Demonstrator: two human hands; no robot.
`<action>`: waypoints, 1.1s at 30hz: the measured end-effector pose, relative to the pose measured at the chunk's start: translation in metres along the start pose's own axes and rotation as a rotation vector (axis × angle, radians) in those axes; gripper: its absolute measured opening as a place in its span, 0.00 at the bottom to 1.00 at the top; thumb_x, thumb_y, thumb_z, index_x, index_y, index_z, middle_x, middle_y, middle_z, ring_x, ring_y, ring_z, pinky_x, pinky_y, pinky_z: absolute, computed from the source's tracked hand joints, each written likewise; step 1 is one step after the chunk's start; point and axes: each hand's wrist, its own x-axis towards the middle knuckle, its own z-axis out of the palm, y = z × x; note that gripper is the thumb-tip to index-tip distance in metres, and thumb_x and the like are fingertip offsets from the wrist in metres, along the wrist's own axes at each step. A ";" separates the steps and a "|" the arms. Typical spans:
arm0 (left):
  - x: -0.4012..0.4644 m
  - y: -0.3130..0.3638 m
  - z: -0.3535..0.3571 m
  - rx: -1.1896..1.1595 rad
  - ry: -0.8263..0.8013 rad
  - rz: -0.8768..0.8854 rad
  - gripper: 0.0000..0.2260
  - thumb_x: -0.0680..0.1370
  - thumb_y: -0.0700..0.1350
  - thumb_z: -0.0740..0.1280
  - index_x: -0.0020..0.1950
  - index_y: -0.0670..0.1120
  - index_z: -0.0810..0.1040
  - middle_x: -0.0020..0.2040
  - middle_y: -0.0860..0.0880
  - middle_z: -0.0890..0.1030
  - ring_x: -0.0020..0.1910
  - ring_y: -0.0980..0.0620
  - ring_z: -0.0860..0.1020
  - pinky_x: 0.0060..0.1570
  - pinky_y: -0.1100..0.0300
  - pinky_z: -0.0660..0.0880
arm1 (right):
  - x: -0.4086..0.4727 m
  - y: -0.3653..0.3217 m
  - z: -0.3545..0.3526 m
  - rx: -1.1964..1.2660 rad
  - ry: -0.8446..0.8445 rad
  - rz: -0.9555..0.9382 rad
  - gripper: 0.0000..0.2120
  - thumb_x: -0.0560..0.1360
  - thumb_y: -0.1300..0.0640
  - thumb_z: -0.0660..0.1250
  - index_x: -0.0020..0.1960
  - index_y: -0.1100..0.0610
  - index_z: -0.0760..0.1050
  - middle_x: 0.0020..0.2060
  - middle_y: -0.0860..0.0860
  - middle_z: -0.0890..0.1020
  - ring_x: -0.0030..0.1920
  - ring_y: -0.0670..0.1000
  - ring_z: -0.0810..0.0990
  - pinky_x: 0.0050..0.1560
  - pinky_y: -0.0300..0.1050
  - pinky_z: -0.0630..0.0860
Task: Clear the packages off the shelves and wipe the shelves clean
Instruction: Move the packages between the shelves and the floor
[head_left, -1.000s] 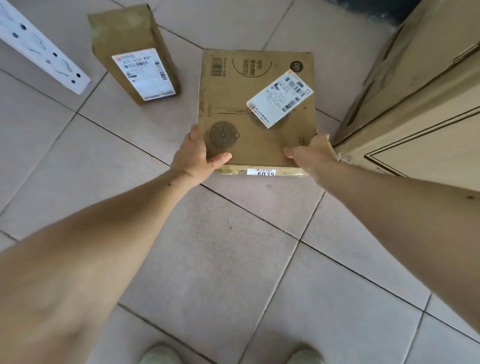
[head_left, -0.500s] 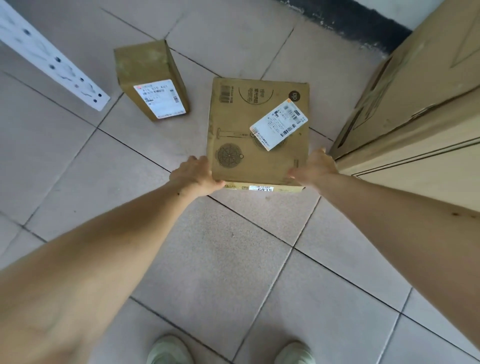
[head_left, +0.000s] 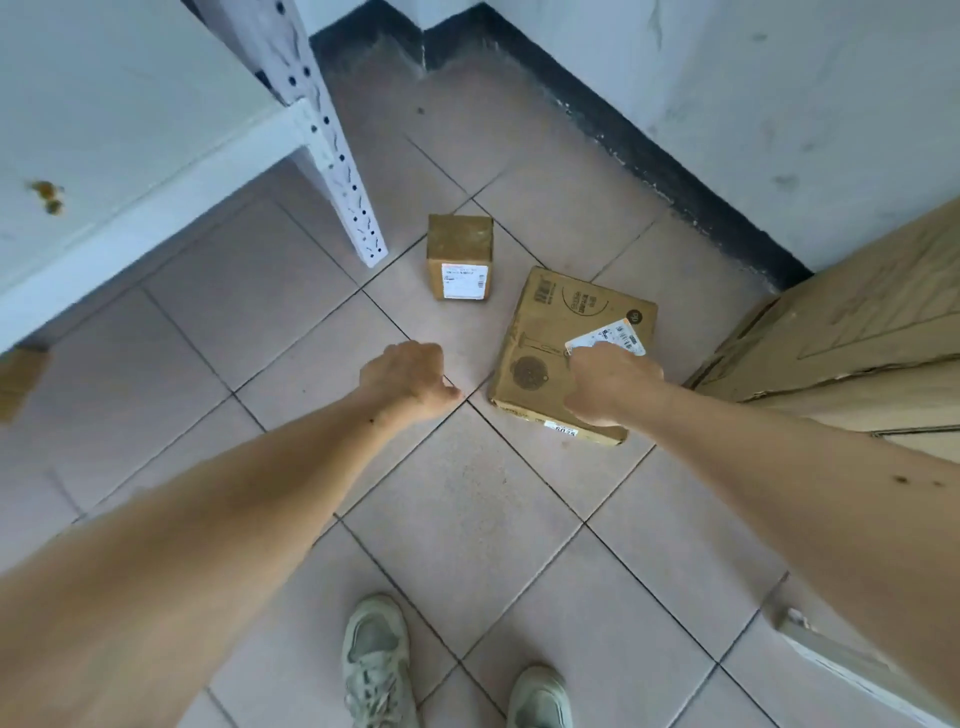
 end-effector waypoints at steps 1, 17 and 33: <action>-0.011 -0.005 -0.006 -0.020 0.011 -0.008 0.21 0.78 0.57 0.66 0.65 0.46 0.73 0.64 0.46 0.76 0.65 0.45 0.73 0.58 0.51 0.74 | -0.009 -0.008 -0.010 -0.017 0.016 -0.042 0.05 0.75 0.61 0.62 0.50 0.55 0.74 0.46 0.51 0.75 0.47 0.55 0.75 0.35 0.45 0.65; -0.198 -0.198 -0.055 -0.269 0.212 -0.287 0.18 0.78 0.55 0.66 0.63 0.45 0.75 0.60 0.46 0.78 0.59 0.45 0.75 0.51 0.53 0.72 | -0.130 -0.217 -0.085 -0.324 0.085 -0.466 0.15 0.78 0.54 0.64 0.63 0.56 0.70 0.56 0.53 0.74 0.56 0.57 0.76 0.48 0.49 0.73; -0.338 -0.513 -0.018 -0.334 0.199 -0.478 0.19 0.76 0.56 0.68 0.63 0.47 0.75 0.62 0.48 0.77 0.62 0.47 0.74 0.60 0.51 0.74 | -0.231 -0.529 -0.060 -0.263 0.200 -0.621 0.18 0.77 0.55 0.64 0.66 0.56 0.69 0.60 0.53 0.74 0.58 0.55 0.74 0.50 0.47 0.70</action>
